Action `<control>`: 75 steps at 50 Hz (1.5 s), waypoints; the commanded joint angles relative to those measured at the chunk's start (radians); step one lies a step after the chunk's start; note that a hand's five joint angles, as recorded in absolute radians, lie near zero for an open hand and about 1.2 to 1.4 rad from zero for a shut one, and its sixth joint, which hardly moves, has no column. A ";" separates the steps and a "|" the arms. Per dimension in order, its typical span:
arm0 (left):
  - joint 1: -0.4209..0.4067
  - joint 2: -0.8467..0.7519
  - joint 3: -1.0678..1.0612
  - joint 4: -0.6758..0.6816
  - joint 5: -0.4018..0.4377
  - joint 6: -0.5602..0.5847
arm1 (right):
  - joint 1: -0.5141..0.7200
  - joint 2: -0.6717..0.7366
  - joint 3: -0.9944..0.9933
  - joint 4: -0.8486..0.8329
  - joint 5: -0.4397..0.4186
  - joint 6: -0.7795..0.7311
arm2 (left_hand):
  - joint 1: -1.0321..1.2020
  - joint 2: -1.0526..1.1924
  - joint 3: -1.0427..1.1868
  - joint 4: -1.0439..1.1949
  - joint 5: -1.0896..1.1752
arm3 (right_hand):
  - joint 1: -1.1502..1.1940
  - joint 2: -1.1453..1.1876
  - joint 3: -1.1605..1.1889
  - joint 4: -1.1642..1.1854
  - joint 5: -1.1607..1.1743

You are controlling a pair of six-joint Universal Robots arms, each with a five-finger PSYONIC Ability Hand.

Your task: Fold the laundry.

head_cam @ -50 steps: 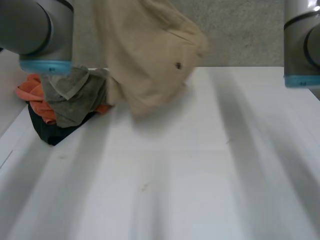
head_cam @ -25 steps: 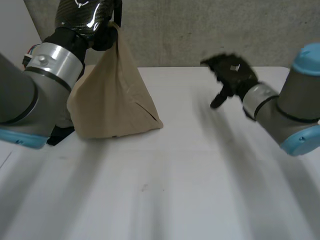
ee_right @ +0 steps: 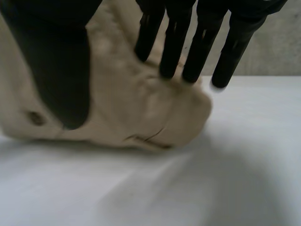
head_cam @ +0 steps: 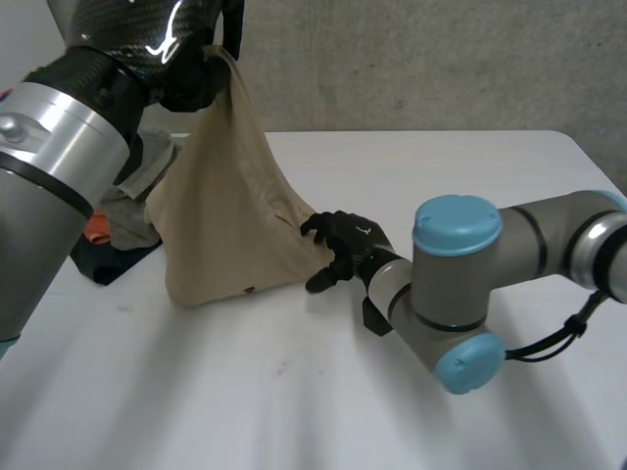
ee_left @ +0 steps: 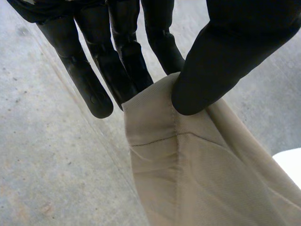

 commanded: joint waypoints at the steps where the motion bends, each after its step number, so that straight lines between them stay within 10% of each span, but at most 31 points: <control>1: 0.004 0.051 -0.015 -0.018 -0.018 -0.002 | 0.010 0.058 -0.056 0.018 0.058 -0.028 | 0.240 0.197 0.205 0.197 0.228 | 0.762 0.732 0.739 0.742 0.739; 11: 0.096 0.071 0.005 -0.139 -0.020 -0.002 | -0.156 -0.253 0.002 0.039 0.042 -0.194 | 0.240 0.197 0.205 0.197 0.228 | 0.764 0.733 0.740 0.743 0.740; 26: 0.191 0.042 -0.015 -0.484 0.089 -0.029 | -0.388 -0.573 -0.076 0.418 -0.283 -0.598 | 0.240 0.197 0.205 0.197 0.228 | 0.764 0.733 0.740 0.743 0.740; 41: 0.090 -0.378 0.116 -0.219 -0.055 0.028 | -0.326 -0.297 -0.049 0.400 -0.124 -0.851 | 0.240 0.197 0.205 0.197 0.228 | 0.764 0.733 0.740 0.743 0.740; 58: 0.075 -0.401 0.598 0.337 -0.138 -0.163 | -0.283 -0.405 -0.159 -0.562 0.068 -0.552 | 0.240 0.197 0.205 0.197 0.228 | 0.764 0.733 0.740 0.743 0.740; 75: 0.066 -0.305 -0.085 0.228 0.025 -0.144 | -0.283 -0.412 0.275 -0.225 -0.102 -0.649 | 0.240 0.197 0.205 0.197 0.228 | 0.764 0.733 0.740 0.743 0.740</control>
